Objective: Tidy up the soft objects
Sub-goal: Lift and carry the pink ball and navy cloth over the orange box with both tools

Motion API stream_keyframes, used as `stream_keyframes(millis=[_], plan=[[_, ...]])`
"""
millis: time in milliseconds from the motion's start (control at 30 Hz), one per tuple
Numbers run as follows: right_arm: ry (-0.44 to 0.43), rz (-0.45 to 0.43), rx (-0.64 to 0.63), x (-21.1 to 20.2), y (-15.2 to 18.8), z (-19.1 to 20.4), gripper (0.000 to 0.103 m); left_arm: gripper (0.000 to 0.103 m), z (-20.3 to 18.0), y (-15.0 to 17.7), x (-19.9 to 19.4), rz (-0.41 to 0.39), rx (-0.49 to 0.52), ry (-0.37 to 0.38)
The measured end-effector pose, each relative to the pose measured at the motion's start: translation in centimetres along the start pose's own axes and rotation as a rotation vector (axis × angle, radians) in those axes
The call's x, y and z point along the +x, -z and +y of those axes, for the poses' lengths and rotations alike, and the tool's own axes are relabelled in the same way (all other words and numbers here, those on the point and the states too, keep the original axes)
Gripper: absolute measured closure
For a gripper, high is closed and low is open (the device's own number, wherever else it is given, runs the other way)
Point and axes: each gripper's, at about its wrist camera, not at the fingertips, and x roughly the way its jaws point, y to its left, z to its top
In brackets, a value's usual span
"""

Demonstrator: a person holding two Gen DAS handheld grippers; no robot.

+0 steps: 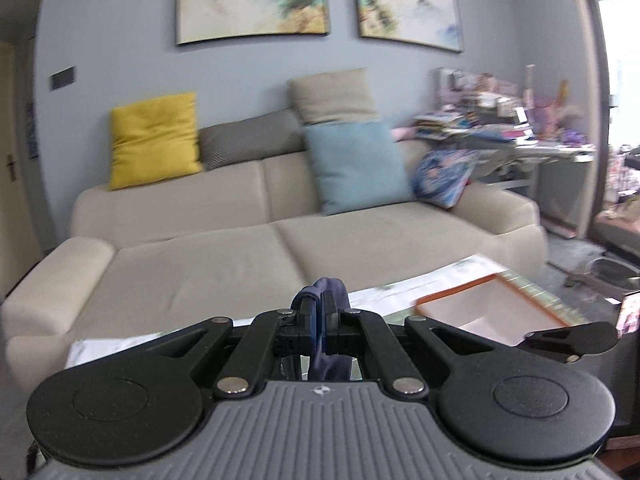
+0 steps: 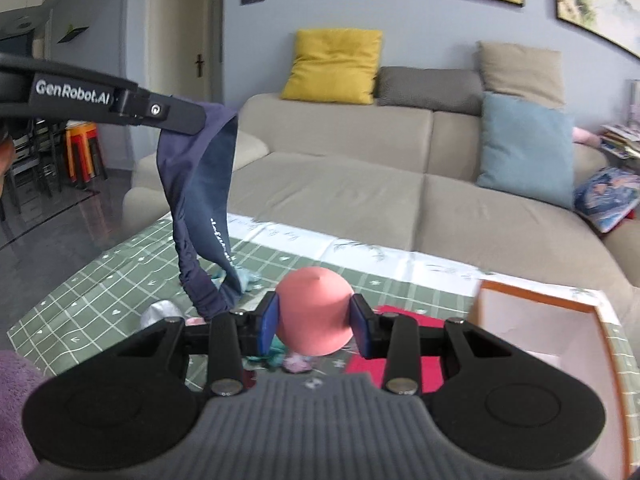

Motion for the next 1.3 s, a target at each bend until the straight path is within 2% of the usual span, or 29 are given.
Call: stream_keyframes(millis=[367, 533, 667, 767, 900, 1100, 1300], plan=[[0.201, 0.020, 0.061, -5.1, 2.1, -7.5, 0.065, 0.101, -10.6, -2.7, 2.2, -0.031, 0.119, 0.242], [0.287, 0.027, 0.091, -6.2, 3.2, -11.4, 0.065, 0.101, -14.6, -3.3, 3.8, -0.040, 0.159, 0.324], [0.323, 0.058, 0.127, -6.3, 4.8, -14.4, 0.065, 0.101, -17.3, -3.5, 5.7, -0.035, 0.200, 0.366], [0.328, 0.098, 0.158, -5.0, 5.7, -16.2, 0.065, 0.101, -18.7, -2.9, 7.8, 0.015, 0.212, 0.379], [0.308, 0.179, 0.211, -2.4, 6.7, -17.7, 0.064, 0.101, -19.4, -1.0, 11.1, 0.130, 0.193, 0.395], [0.191, 0.340, 0.267, 1.9, 8.1, -19.2, 0.063, 0.101, -19.7, 2.5, 15.7, 0.316, 0.179, 0.407], [0.139, 0.452, 0.297, 4.5, 8.9, -19.4, 0.062, 0.100, -20.6, 4.5, 17.9, 0.413, 0.241, 0.377]])
